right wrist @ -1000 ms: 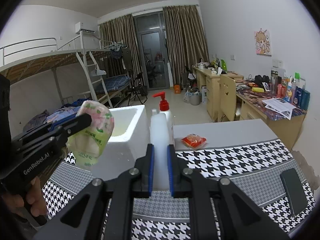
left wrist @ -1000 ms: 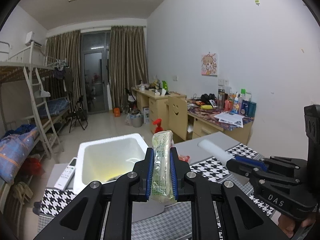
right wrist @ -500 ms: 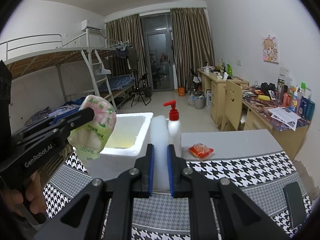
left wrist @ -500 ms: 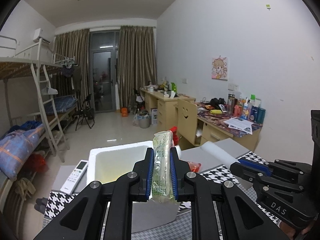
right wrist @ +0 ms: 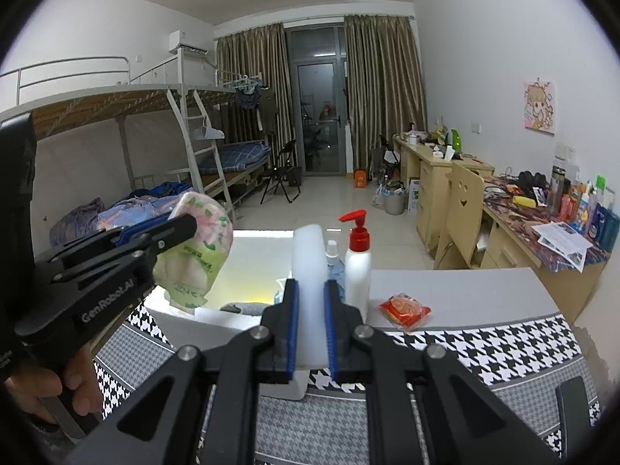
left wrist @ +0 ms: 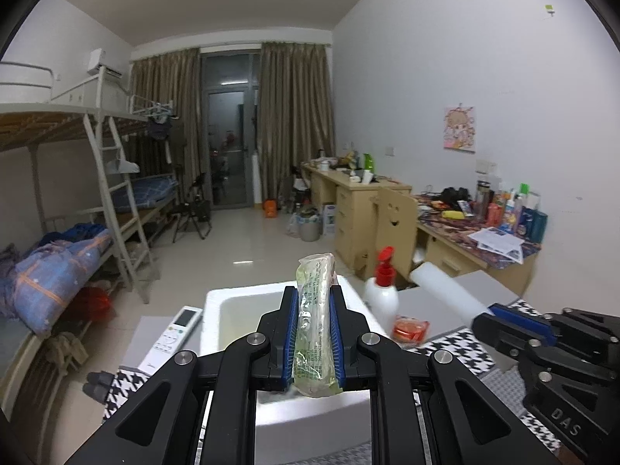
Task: Organize soft objects
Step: 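Carry the tissue pack over the foam box and open the left gripper, then lower the white foam stick into the foam box and open the right gripper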
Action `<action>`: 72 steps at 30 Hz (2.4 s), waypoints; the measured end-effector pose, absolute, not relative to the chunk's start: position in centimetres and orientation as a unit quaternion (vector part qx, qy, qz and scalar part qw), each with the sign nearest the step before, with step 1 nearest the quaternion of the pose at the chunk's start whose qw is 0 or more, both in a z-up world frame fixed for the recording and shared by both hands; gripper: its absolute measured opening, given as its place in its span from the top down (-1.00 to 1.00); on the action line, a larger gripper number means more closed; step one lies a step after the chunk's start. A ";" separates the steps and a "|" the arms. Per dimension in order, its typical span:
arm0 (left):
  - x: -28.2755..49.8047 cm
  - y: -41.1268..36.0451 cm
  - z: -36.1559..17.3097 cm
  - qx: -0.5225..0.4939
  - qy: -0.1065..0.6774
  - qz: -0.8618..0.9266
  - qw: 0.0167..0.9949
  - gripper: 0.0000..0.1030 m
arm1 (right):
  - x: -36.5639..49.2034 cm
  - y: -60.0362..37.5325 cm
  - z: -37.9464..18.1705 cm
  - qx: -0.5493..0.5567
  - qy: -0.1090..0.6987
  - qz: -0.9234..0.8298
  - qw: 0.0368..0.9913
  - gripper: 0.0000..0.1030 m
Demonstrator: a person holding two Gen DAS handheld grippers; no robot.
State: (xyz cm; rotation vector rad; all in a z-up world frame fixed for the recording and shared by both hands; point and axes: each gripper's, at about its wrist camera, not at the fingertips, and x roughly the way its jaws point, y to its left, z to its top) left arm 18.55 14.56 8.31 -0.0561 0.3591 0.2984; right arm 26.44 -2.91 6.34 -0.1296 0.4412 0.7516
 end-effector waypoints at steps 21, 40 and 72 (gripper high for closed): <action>22.2 17.8 6.0 -0.045 0.235 0.194 0.951 0.67 | 27.3 0.5 6.1 -0.097 0.213 0.376 0.897 0.70; 22.4 19.7 5.2 -0.063 0.240 0.196 0.949 -0.95 | 27.9 1.5 5.8 -0.106 0.221 0.373 0.895 0.70; 15.8 22.3 5.8 -0.051 0.201 0.276 0.938 -0.98 | 28.5 6.7 4.7 -0.123 0.238 0.405 0.874 0.69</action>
